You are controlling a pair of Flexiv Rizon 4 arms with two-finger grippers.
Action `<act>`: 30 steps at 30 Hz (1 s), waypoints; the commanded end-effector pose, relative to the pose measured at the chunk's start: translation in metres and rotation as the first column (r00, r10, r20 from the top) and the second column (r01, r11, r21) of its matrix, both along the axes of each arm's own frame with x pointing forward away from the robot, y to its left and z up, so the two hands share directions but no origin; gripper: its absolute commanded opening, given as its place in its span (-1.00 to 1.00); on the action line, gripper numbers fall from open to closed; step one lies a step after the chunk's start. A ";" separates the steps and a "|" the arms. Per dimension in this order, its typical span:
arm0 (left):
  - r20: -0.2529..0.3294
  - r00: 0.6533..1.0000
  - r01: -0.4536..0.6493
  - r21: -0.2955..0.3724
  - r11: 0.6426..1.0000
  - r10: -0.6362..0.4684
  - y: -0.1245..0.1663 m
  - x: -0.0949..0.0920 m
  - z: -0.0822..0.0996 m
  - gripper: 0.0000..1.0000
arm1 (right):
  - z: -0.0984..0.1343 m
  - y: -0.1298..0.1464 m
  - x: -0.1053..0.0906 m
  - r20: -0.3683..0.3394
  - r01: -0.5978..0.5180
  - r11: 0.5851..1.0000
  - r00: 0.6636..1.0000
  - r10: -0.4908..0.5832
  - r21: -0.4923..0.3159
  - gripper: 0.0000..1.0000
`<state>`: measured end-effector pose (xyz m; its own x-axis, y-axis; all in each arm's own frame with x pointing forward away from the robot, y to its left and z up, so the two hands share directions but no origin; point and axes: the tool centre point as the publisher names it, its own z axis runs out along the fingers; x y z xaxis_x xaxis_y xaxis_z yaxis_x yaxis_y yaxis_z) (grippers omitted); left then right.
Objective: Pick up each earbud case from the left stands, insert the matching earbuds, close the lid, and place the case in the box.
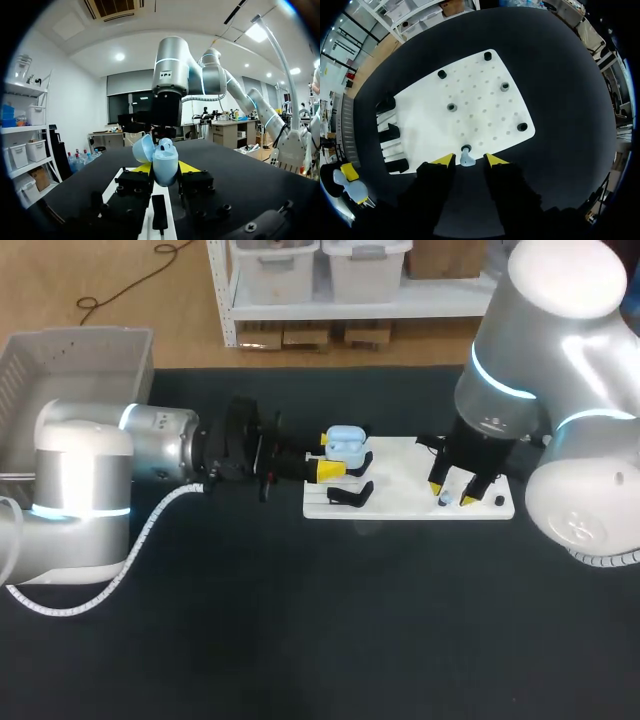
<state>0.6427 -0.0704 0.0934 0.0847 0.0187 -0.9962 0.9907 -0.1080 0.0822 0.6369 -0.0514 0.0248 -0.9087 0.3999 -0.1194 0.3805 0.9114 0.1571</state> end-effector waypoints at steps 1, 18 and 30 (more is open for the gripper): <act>0.001 1.000 -0.004 -0.010 1.000 0.004 0.001 -0.001 -0.005 -1.00 | -0.004 0.000 0.000 0.001 0.007 1.000 1.000 -0.007 -0.002 -0.27; 0.001 1.000 -0.004 -0.010 1.000 0.004 0.001 -0.001 -0.005 -1.00 | -0.012 -0.001 0.005 -0.009 0.029 1.000 1.000 -0.029 0.008 -0.40; 0.001 1.000 -0.004 -0.010 1.000 0.004 0.001 -0.001 -0.005 -1.00 | -0.014 -0.001 0.007 -0.017 0.032 0.999 0.999 -0.032 0.020 -0.55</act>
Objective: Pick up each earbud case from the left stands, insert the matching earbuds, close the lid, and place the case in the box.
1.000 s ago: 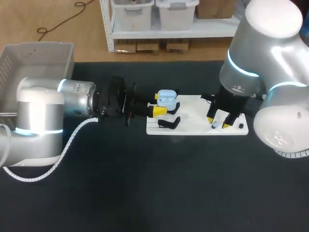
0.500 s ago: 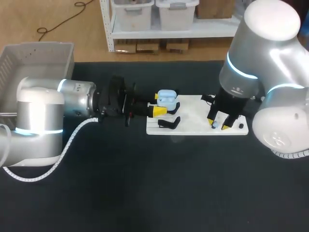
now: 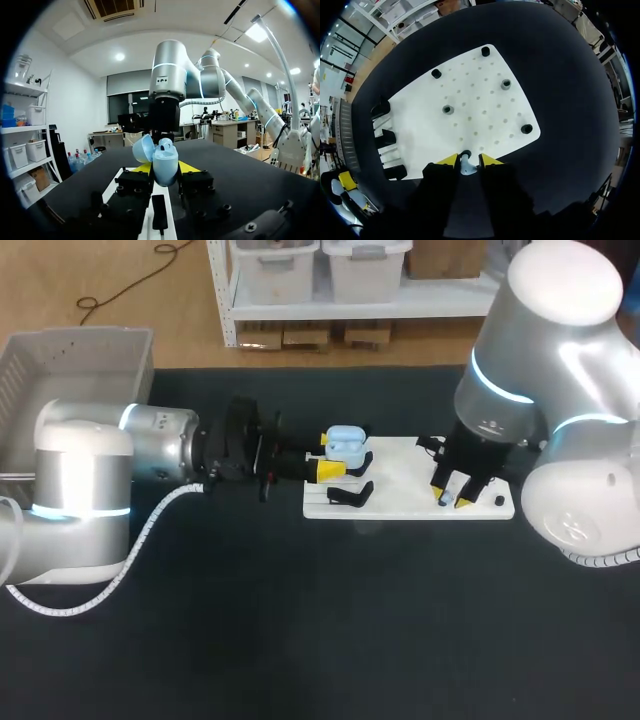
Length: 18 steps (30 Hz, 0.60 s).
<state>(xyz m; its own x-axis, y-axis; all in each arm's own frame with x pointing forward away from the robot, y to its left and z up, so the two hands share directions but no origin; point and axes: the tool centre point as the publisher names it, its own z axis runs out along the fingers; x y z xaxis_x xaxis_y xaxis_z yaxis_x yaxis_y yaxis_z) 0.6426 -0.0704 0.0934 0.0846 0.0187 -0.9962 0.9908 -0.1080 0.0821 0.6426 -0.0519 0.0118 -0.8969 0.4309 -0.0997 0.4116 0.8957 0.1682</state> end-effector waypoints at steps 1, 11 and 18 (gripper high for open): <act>0.001 1.000 -0.004 -0.010 1.000 0.004 0.001 -0.001 -0.005 -1.00 | -0.001 0.000 0.001 -0.003 -0.001 1.000 1.000 0.001 0.004 -0.64; 0.001 1.000 -0.004 -0.010 1.000 0.004 0.001 -0.001 -0.005 -1.00 | 0.001 0.002 0.001 -0.004 -0.007 1.000 1.000 0.007 0.006 -1.00; 0.001 1.000 -0.004 -0.010 1.000 0.004 0.001 -0.001 -0.005 -1.00 | 0.017 0.005 -0.003 -0.003 -0.008 1.000 1.000 0.008 0.012 -1.00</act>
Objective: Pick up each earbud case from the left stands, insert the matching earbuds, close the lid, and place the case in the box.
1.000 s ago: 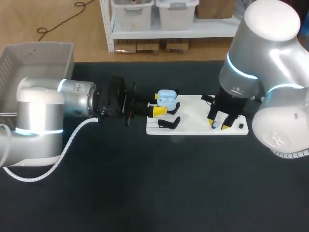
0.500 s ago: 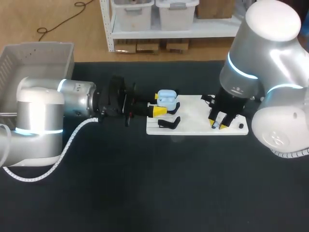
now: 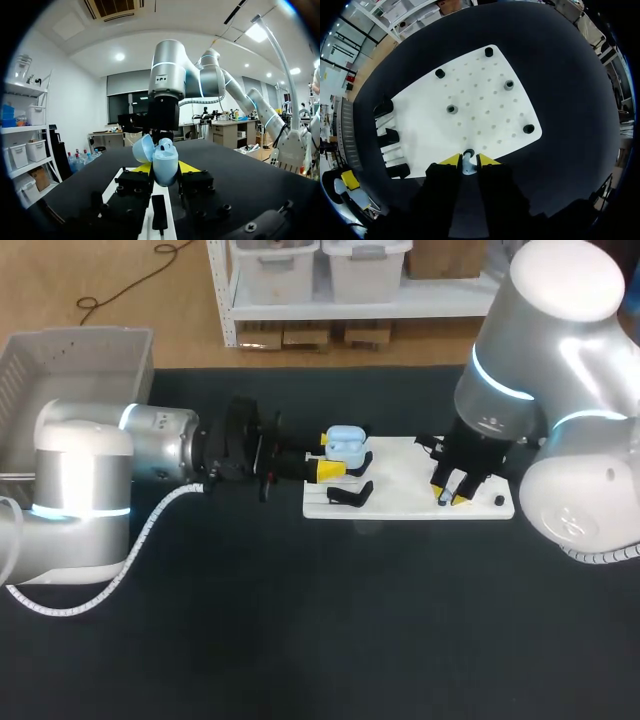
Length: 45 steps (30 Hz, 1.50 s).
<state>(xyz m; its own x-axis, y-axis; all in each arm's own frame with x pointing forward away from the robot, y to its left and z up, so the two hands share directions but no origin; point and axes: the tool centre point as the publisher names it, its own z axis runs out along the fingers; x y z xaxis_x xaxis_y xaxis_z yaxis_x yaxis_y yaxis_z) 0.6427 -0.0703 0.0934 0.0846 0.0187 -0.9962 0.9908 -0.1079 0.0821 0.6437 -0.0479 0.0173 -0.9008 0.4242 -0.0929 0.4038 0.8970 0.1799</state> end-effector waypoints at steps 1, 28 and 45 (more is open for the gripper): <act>0.001 1.000 -0.004 -0.010 1.000 0.004 0.000 -0.001 -0.005 -1.00 | 0.017 0.001 -0.006 -0.001 0.002 1.000 1.000 -0.002 0.001 -1.00; 0.001 1.000 -0.004 -0.010 1.000 0.004 0.000 -0.001 -0.005 -1.00 | 0.156 0.041 -0.030 -0.177 -0.120 0.992 0.976 0.125 0.039 -1.00; 0.001 1.000 -0.004 -0.010 1.000 0.004 0.000 -0.001 -0.005 -1.00 | 0.155 0.081 -0.030 -0.119 -0.334 0.943 0.935 0.333 0.014 -1.00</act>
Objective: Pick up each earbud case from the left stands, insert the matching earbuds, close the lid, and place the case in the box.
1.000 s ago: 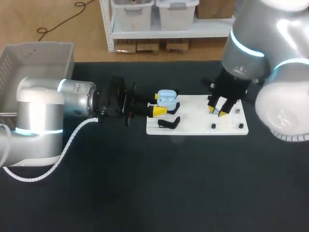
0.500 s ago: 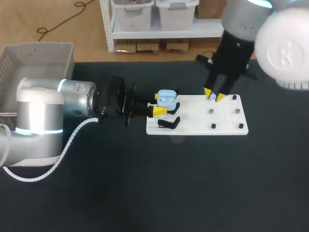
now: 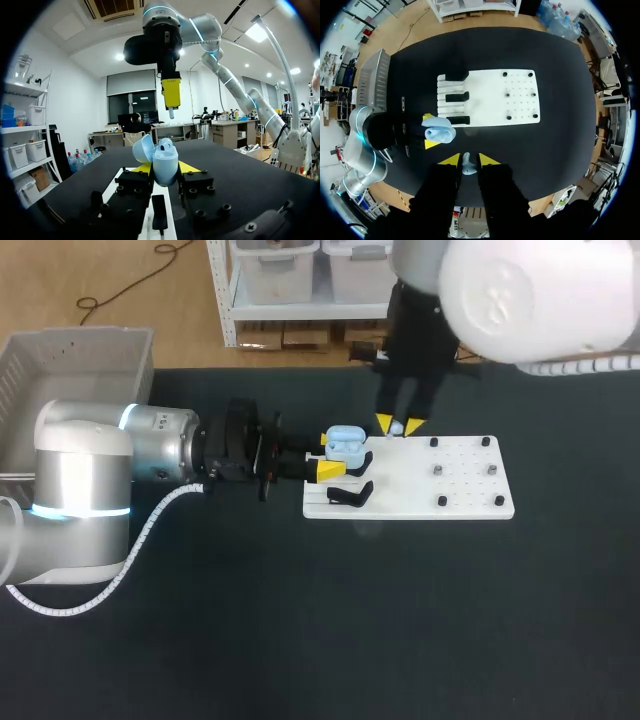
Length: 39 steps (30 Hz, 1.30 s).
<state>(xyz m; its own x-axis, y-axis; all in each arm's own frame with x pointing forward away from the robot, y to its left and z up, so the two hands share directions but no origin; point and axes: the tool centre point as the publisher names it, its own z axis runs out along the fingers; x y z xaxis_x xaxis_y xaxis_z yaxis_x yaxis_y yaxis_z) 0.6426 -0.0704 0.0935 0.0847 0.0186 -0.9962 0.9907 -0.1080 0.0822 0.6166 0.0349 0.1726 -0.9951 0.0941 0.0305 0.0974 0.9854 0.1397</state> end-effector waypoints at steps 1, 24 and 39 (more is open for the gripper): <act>0.001 1.000 -0.004 -0.010 1.000 0.004 0.001 -0.001 -0.005 -1.00 | 0.000 -0.001 -0.003 0.010 0.003 1.000 1.000 -0.003 0.002 -1.00; 0.001 1.000 -0.004 -0.010 1.000 0.004 0.001 -0.001 -0.005 -1.00 | -0.001 0.037 0.015 0.017 -0.231 0.971 0.972 0.232 -0.060 -1.00; 0.001 1.000 -0.004 -0.010 1.000 0.004 0.001 -0.001 -0.005 -1.00 | -0.010 0.052 0.015 0.026 -0.297 0.953 0.954 0.298 -0.056 -1.00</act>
